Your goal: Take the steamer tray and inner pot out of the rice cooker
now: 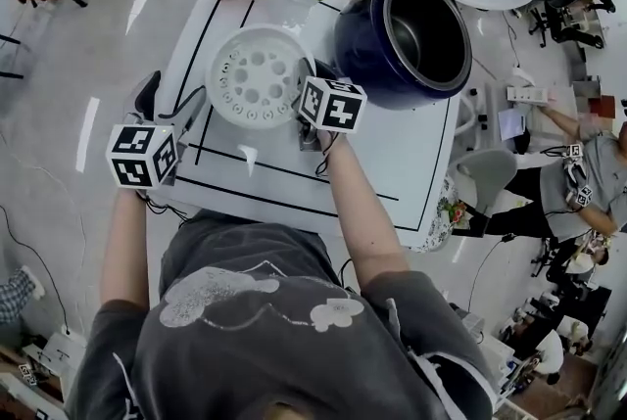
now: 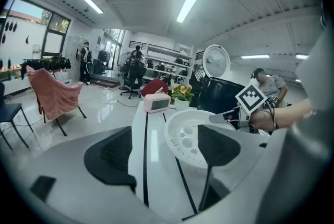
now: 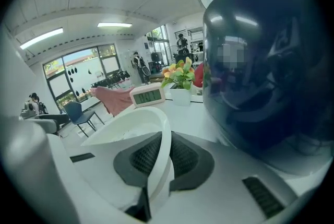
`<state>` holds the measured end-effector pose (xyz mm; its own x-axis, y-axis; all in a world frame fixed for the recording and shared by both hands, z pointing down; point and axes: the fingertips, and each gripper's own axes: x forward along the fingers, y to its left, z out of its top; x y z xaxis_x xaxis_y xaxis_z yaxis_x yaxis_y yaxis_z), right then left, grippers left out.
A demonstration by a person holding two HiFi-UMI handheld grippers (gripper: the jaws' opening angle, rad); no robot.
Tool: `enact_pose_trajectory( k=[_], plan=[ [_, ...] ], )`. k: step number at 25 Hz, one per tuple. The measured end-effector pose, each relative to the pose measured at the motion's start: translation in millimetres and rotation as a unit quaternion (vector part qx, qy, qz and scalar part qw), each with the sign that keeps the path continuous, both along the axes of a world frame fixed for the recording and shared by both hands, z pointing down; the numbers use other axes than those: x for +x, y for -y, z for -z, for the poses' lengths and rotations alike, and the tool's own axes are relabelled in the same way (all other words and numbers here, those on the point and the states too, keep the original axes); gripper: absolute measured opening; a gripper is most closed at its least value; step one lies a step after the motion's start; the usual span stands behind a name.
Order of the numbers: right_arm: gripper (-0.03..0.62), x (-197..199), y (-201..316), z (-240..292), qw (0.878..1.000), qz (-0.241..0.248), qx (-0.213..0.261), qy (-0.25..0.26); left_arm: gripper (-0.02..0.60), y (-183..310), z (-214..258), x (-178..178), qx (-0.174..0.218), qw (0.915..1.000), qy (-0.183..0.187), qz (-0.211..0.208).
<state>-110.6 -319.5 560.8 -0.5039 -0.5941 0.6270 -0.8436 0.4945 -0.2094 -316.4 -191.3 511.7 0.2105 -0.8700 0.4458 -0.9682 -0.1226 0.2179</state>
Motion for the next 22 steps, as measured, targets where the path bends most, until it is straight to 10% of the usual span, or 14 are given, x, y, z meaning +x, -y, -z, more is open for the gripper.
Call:
enact_pose_trajectory(
  k=[15, 22],
  plan=[
    [0.06, -6, -9, -47, 0.999, 0.005, -0.021, -0.047, 0.388, 0, -18, -9, -0.01, 0.9995, -0.011, -0.028],
    [0.22, 8, -16, -5, 0.999, -0.011, 0.023, -0.019, 0.388, 9, 7, 1, 0.011, 0.9985, -0.009, -0.052]
  ],
)
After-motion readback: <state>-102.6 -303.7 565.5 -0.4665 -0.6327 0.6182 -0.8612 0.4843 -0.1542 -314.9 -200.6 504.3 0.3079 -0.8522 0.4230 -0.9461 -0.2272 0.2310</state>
